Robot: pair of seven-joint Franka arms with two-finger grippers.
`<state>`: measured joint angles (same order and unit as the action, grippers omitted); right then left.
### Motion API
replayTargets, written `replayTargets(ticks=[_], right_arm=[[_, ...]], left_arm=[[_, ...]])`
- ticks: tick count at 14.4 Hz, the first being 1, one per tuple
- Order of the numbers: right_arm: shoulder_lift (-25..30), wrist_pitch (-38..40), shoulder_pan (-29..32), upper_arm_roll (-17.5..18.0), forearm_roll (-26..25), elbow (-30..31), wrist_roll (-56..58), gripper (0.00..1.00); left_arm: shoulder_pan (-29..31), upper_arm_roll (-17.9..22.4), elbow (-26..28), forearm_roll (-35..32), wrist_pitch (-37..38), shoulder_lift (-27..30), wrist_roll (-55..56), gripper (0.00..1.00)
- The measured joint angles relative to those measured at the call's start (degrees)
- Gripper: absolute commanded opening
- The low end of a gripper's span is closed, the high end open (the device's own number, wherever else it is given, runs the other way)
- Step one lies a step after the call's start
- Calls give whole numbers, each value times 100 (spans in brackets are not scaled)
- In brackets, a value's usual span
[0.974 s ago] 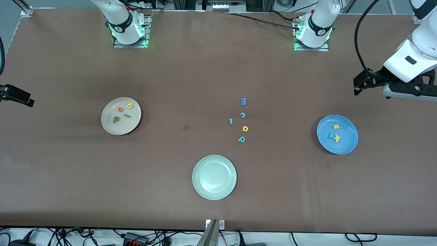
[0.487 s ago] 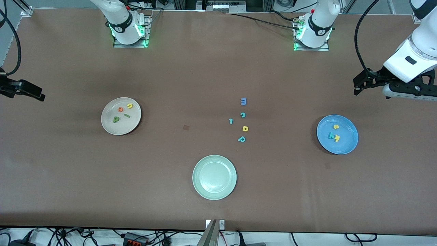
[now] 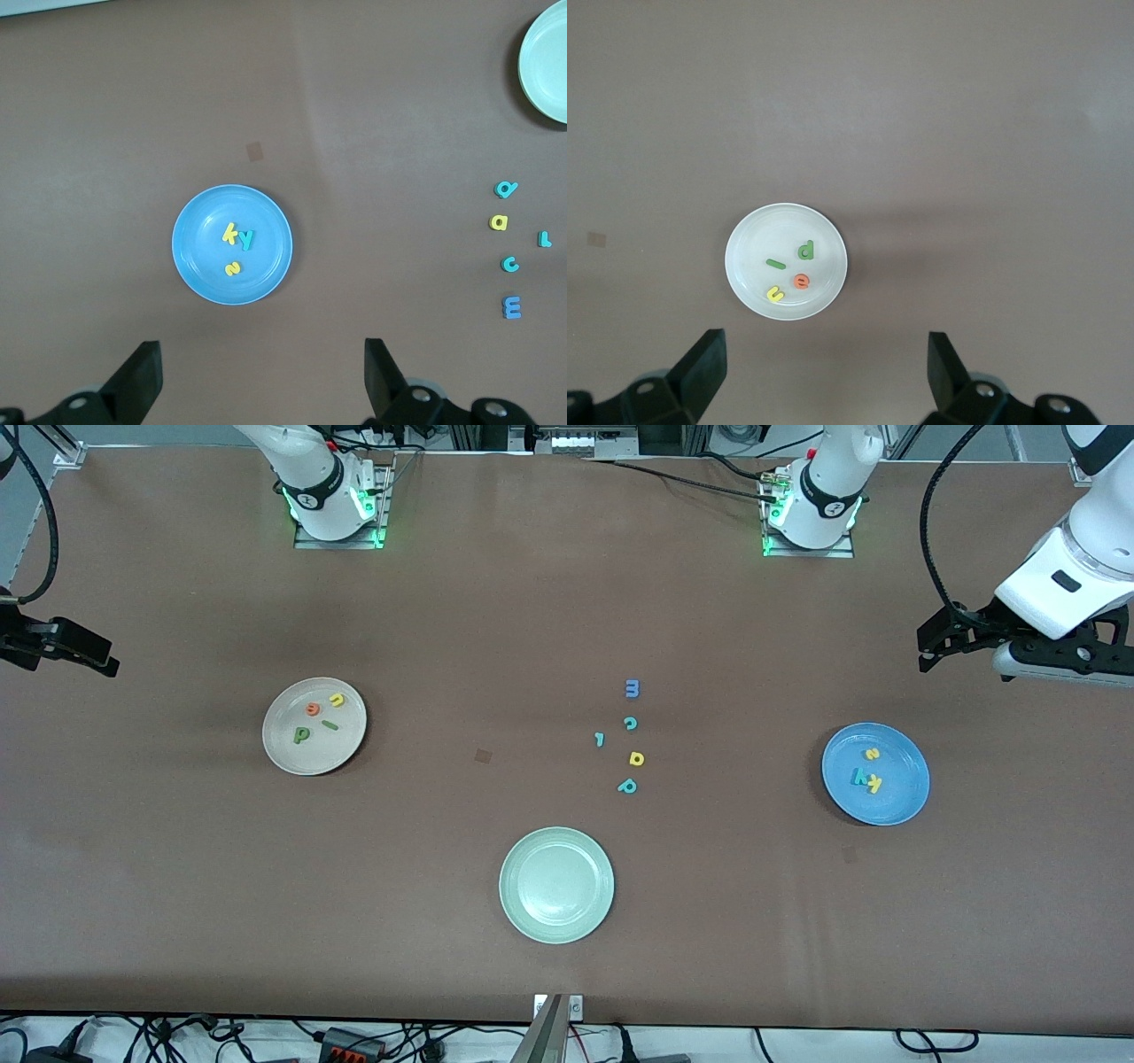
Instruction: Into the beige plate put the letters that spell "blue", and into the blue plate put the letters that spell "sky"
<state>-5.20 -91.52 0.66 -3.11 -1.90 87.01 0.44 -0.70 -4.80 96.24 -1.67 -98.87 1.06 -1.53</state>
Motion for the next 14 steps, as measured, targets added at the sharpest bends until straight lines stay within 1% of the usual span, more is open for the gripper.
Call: replayTargets(ticks=[4, 10, 14], right_arm=[[19, 3, 0, 7, 0, 12, 179, 100], [180, 16, 1, 7, 0, 240, 182, 100], [190, 1, 6, 6, -1, 255, 182, 100]], left_arm=[[0, 5, 0, 0, 0, 0, 0, 100], [0, 5, 0, 0, 0, 0, 0, 100], [0, 4, 0, 0, 0, 0, 0, 100]])
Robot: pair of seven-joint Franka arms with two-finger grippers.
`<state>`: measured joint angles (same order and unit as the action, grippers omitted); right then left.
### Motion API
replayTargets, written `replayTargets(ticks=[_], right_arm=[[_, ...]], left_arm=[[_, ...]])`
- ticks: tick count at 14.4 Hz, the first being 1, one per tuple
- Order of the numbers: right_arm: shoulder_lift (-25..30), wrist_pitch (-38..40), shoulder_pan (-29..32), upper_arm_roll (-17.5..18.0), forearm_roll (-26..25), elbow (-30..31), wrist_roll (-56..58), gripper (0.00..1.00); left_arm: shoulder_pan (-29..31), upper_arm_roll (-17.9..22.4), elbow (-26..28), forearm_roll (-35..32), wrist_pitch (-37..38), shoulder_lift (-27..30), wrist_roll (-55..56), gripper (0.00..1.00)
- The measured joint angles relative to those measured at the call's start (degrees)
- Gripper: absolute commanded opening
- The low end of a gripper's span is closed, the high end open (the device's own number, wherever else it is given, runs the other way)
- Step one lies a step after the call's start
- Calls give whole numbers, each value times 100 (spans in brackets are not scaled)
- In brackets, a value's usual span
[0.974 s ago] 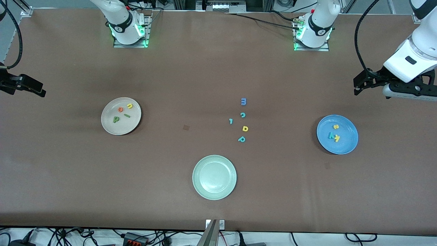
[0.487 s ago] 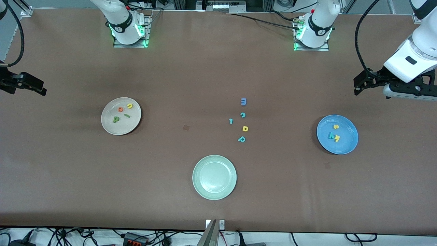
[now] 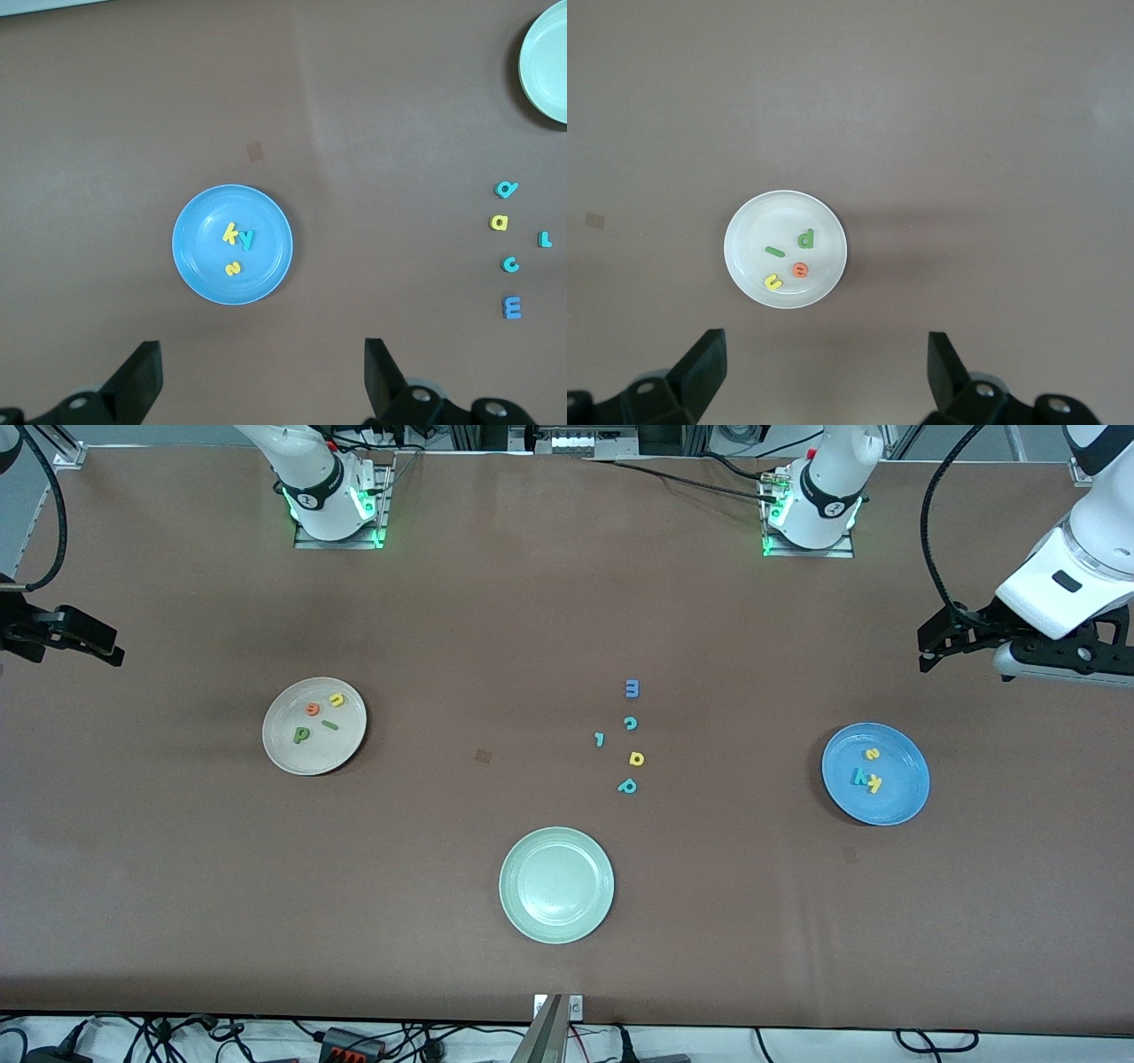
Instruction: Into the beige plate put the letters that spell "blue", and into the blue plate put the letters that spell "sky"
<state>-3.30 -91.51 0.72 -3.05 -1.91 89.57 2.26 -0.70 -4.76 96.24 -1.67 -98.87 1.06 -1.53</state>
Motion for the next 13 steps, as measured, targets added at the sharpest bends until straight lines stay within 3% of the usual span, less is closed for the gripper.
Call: replayTargets(ticks=[13], right_arm=[[0, 61, 59, -5, -4, 29, 24, 100]], left_arm=[[0, 0, 0, 0, 0, 0, 0, 100]])
